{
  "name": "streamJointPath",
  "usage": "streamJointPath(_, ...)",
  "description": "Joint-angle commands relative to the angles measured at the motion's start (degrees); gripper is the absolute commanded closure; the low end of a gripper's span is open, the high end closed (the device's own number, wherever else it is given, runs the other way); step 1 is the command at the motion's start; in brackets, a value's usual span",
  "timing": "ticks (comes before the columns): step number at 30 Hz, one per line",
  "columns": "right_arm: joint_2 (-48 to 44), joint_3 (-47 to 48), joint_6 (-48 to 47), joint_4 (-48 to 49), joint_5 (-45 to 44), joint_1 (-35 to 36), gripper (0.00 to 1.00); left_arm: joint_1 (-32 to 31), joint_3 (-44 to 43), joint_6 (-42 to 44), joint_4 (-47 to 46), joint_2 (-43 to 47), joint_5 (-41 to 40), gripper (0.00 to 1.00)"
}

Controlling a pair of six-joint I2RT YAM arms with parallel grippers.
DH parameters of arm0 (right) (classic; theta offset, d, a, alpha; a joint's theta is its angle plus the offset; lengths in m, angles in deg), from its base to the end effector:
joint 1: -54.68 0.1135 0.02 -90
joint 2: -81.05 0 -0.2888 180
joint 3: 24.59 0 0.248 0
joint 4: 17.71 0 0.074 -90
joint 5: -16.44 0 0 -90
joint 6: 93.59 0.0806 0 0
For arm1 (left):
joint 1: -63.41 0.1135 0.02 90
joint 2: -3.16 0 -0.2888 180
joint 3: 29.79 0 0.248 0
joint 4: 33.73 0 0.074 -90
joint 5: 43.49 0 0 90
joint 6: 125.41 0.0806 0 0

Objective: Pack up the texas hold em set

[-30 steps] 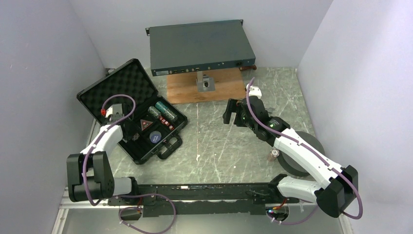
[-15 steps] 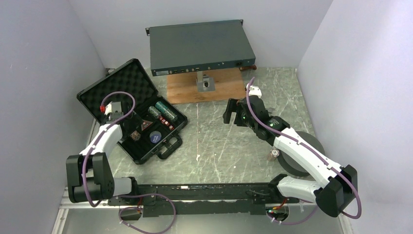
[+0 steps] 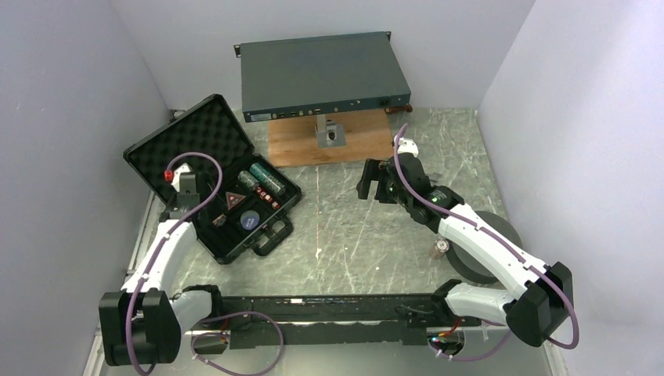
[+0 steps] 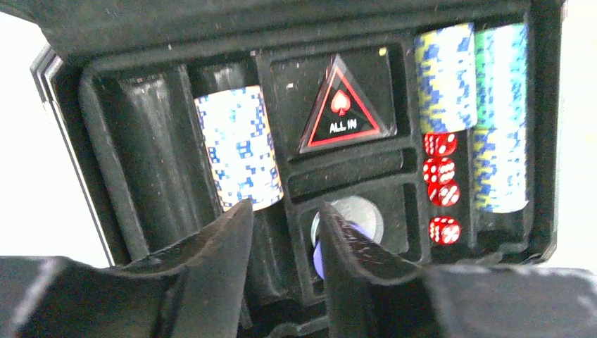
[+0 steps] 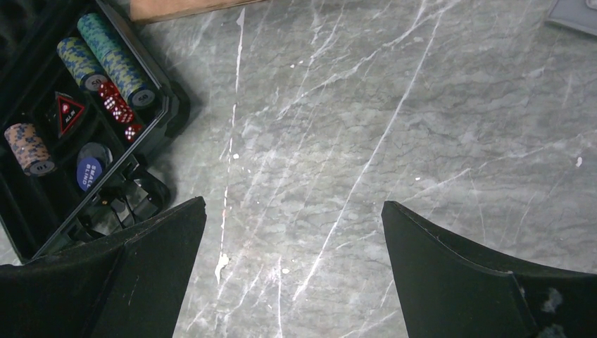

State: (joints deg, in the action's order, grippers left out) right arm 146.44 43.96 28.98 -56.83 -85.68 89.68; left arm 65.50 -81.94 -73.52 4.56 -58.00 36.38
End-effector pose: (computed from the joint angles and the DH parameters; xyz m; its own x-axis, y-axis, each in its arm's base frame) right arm 0.2317 0.1416 0.3000 -0.6323 0.1998 -0.7485 -0.0963 0.9384 0.3318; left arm 0.2290 0.0225 0.2149 -0.4821 -0.6256 -0.6134 -0.5753 0.7541 -0.3168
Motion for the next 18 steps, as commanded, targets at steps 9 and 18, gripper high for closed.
streamJointPath(9, 0.4, 0.2, 0.7, 1.8, 1.4, -0.2, 0.00, -3.4, 3.8, -0.5, -1.1, -1.3, 2.6, 0.73)
streamJointPath(18, 0.0, 0.1, 0.3, 0.8, 0.4, -0.3, 0.00, -3.3, -0.2, 0.5, 0.2, -6.7, -1.5, 0.81)
